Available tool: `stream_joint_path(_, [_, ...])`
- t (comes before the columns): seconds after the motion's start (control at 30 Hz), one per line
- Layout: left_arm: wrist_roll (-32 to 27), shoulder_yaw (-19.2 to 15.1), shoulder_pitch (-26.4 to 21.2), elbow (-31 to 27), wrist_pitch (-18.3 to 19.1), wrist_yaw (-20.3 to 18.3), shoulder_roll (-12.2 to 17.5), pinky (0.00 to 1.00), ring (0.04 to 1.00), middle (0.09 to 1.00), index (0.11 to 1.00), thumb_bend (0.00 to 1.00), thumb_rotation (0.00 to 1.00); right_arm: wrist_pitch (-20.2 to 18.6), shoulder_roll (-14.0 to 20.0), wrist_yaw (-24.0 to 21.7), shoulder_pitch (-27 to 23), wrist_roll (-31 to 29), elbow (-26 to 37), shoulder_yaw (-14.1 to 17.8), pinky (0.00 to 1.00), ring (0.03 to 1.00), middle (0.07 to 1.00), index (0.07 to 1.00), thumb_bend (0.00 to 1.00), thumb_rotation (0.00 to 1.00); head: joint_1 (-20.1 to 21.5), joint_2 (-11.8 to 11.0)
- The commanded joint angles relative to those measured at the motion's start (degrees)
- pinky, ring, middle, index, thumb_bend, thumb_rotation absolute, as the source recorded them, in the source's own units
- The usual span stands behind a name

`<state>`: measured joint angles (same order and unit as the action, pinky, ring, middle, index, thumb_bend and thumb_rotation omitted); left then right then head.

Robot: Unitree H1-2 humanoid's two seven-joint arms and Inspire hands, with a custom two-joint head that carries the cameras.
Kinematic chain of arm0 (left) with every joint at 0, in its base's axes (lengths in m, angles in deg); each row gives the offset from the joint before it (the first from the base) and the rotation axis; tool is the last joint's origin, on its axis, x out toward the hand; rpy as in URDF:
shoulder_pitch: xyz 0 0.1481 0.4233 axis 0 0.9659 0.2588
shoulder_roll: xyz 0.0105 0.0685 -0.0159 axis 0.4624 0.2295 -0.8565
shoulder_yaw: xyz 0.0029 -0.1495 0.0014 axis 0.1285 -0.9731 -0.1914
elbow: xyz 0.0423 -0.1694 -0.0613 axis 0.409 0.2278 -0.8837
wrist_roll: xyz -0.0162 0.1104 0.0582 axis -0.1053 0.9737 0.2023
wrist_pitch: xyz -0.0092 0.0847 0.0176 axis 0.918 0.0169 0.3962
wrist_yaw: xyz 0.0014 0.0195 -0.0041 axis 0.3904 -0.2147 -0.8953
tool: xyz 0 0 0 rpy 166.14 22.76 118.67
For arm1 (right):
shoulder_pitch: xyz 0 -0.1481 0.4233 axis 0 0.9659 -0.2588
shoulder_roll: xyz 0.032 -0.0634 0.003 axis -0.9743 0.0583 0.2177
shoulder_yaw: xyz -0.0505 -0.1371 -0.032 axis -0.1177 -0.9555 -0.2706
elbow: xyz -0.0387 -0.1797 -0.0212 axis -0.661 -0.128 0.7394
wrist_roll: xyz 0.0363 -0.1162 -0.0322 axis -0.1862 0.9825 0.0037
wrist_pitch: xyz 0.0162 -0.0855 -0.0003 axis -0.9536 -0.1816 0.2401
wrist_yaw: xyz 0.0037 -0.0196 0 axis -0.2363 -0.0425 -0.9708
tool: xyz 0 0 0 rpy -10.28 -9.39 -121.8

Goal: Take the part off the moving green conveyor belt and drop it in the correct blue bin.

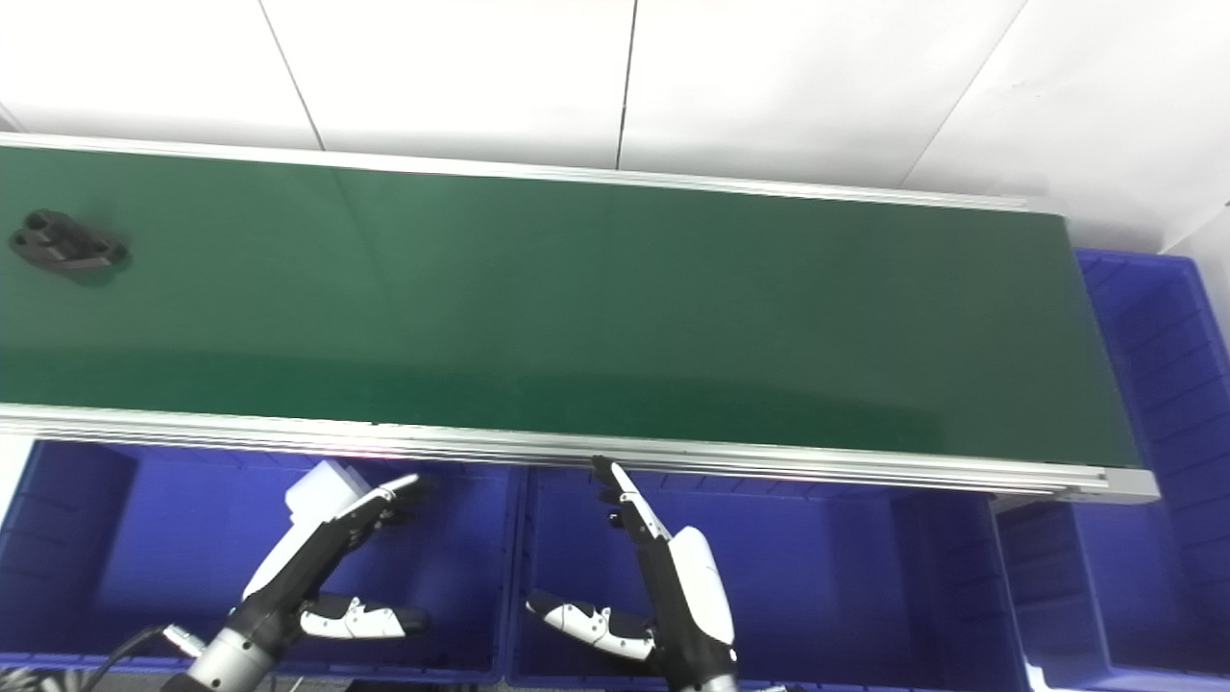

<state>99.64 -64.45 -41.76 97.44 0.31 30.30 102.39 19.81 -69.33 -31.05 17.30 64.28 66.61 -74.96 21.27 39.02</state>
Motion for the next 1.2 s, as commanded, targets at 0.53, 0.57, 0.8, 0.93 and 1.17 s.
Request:
stream_joint_path(0.53, [-2.6, 17.1, -5.0, -0.7, -1.7, 23.1, 8.4, 0.82, 0.871, 0.905, 0.855, 0.80, 0.44, 1.7, -0.2, -0.3, 0.9, -0.6, 2.6, 0.1, 0.76, 0.850, 0.901, 0.935, 0.64, 0.39, 0.1, 0.3])
stream_joint_path(0.57, [-2.8, 17.6, -5.2, -0.9, -1.7, 23.8, 8.6, 0.81, 0.865, 0.901, 0.851, 0.80, 0.44, 1.4, -0.2, -0.5, 1.0, -0.7, 2.8, 0.1, 0.76, 0.851, 0.901, 0.935, 0.64, 0.38, 0.1, 0.3])
stream_joint_path(0.8, [-3.6, 21.0, -5.7, -2.5, -1.7, 28.3, 10.1, 0.77, 0.823, 0.865, 0.816, 0.80, 0.37, 1.0, -0.1, -0.7, 1.2, -0.1, 3.2, 0.2, 0.77, 0.854, 0.902, 0.935, 0.63, 0.40, 0.3, 0.4])
stream_joint_path(0.93, [-5.8, 20.5, -5.2, -3.8, -1.7, 27.6, 10.0, 0.76, 0.814, 0.845, 0.797, 0.81, 0.32, 0.6, -0.1, -1.0, 1.4, -0.2, 3.7, 0.3, 0.78, 0.857, 0.904, 0.933, 0.63, 0.39, 0.3, 0.6])
stream_joint_path(1.17, [-5.2, 20.7, -5.4, -4.5, -1.7, 29.4, 9.8, 0.73, 0.796, 0.830, 0.780, 0.81, 0.33, 0.6, -0.3, -1.3, 1.7, -0.1, 3.9, 0.6, 0.79, 0.859, 0.901, 0.931, 0.63, 0.38, 0.3, 0.5])
